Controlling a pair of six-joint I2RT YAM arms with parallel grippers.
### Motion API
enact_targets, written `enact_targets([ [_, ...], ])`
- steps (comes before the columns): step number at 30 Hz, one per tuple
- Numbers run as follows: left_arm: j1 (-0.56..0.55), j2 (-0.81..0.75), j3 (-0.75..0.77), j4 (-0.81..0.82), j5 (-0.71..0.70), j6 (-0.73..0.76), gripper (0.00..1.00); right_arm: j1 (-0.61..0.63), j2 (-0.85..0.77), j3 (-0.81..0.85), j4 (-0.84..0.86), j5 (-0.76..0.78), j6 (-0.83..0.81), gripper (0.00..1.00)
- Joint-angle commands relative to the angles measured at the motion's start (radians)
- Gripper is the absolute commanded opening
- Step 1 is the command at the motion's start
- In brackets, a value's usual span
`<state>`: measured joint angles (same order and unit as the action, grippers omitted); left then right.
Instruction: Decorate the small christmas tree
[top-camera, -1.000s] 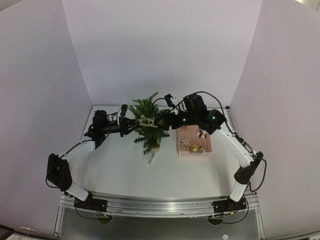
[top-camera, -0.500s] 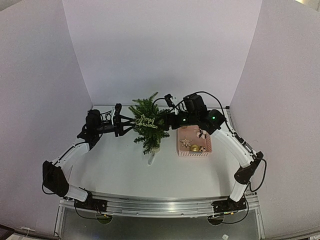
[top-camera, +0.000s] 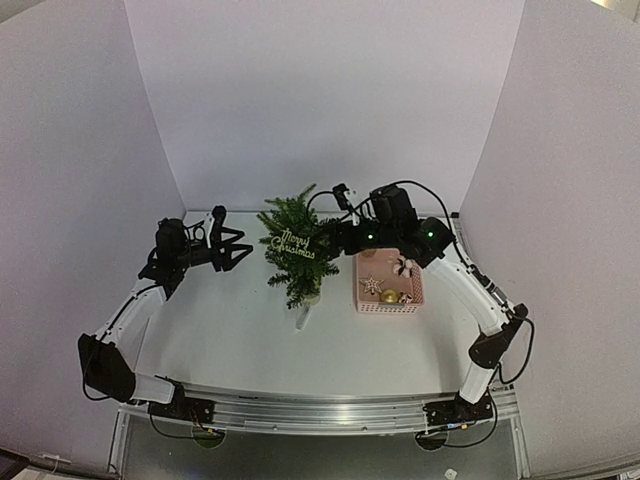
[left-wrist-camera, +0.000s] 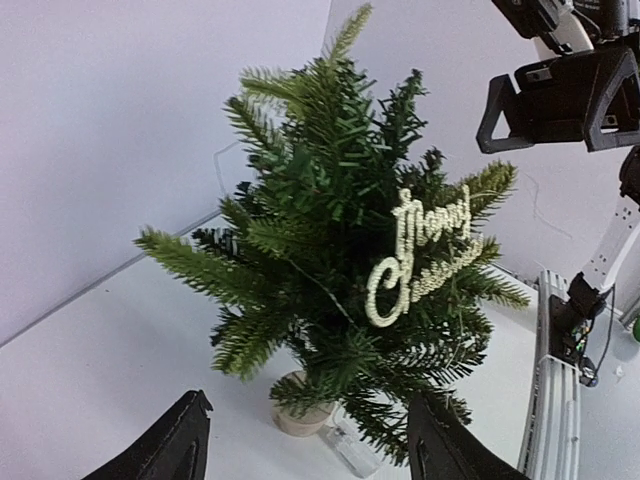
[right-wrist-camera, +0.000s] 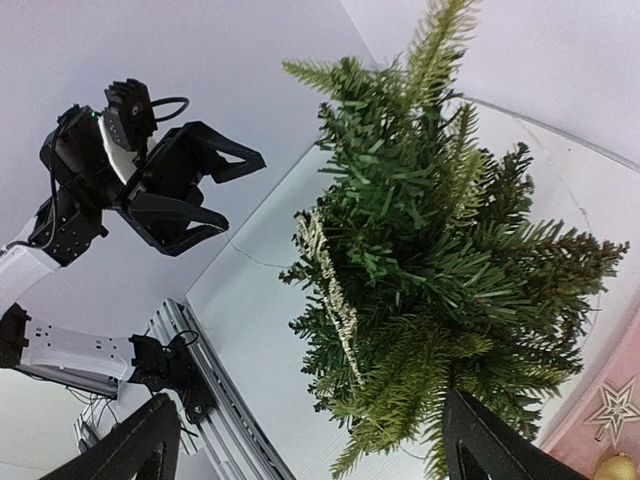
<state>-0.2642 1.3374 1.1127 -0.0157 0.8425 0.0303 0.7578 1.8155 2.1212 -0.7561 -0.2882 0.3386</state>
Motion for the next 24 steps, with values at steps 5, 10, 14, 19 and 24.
enact_targets([
  [5, 0.041, -0.111, -0.052, 0.123, -0.122, -0.021, 0.72, -0.103, -0.174, 0.029, 0.027, 0.201, 0.086, 0.90],
  [10, 0.044, -0.131, -0.073, 0.134, -0.179, -0.054, 0.73, -0.225, -0.253, -0.137, 0.020, 0.396, 0.188, 0.89],
  [14, 0.048, -0.152, -0.112, 0.151, -0.244, -0.082, 0.75, -0.340, -0.274, -0.309, -0.004, 0.461, 0.266, 0.79],
  [19, 0.048, -0.178, -0.173, 0.185, -0.278, -0.106, 0.79, -0.433, -0.162, -0.397, -0.102, 0.483, 0.297, 0.55],
  [24, 0.049, -0.175, -0.211, 0.210, -0.313, -0.139, 0.82, -0.434, 0.046, -0.308, -0.188, 0.454, 0.281, 0.41],
])
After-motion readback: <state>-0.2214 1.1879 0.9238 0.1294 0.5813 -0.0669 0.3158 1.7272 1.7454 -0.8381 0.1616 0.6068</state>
